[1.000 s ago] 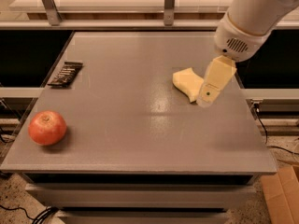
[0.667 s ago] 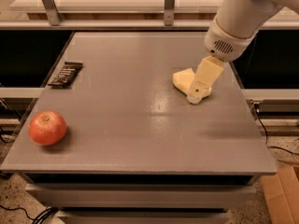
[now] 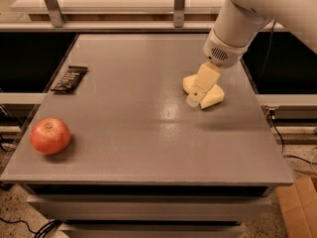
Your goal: Move sponge near apple
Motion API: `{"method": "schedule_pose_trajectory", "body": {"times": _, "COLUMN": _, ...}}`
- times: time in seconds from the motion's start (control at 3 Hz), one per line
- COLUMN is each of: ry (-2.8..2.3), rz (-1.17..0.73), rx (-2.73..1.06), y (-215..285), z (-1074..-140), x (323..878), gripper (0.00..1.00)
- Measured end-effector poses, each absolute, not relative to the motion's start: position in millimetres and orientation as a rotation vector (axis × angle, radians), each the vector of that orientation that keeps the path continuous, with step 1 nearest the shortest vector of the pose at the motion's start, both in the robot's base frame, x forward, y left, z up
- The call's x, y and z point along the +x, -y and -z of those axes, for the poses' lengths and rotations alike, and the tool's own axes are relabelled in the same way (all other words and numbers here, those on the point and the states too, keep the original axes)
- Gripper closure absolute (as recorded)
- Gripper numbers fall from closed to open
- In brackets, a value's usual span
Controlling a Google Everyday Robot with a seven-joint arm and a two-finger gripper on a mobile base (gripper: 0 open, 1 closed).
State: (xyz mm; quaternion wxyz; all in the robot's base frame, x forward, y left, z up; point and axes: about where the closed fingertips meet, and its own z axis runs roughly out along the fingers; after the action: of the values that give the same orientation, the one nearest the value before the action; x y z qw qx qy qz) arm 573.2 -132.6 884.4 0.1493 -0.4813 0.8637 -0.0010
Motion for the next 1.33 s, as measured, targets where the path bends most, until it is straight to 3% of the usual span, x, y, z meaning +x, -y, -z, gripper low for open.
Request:
{"method": "schedule_pose_trajectory", "body": {"times": 0.33, "ry": -2.503, "rz": -0.025, "rx": -1.379, "y": 129, "z": -868, "x": 582, "gripper": 0.00}}
{"method": "schedule_pose_trajectory", "body": {"times": 0.67, "ry": -2.512, "rz": -0.054, "rx": -1.389, "y": 126, "z": -855, "x": 585, "gripper": 0.17}}
{"method": "schedule_pose_trajectory", "body": {"times": 1.33, "ry": -2.513, "rz": -0.104, "rx": -1.418, "y": 119, "z": -837, "x": 584, "gripper": 0.64}}
